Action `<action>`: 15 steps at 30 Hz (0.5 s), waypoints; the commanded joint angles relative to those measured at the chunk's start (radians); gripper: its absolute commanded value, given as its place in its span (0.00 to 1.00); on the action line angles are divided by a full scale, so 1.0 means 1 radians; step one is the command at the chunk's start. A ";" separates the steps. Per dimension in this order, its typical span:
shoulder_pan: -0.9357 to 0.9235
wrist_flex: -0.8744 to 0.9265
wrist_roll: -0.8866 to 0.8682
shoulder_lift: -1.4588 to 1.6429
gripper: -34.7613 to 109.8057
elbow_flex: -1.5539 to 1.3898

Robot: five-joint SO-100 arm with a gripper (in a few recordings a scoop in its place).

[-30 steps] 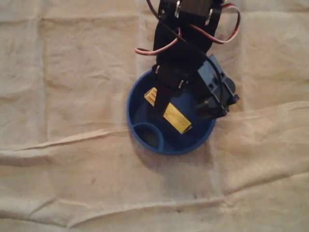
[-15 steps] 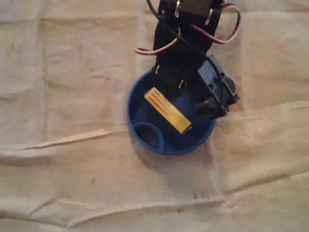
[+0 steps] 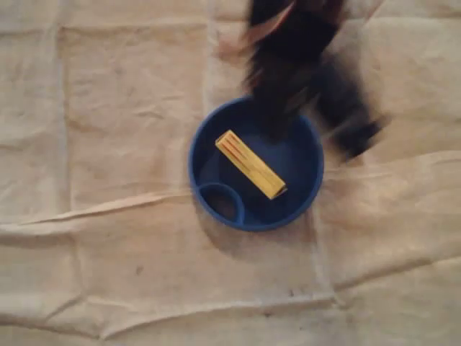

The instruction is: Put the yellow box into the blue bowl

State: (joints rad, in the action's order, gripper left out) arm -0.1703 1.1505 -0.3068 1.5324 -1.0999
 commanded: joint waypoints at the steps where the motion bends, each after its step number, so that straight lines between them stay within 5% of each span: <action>1: 0.034 0.003 0.061 0.212 0.24 0.060; 15: 0.239 0.302 0.138 0.623 0.24 0.060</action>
State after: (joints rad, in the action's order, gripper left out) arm 0.0245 1.3929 -0.1764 2.0279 -1.0983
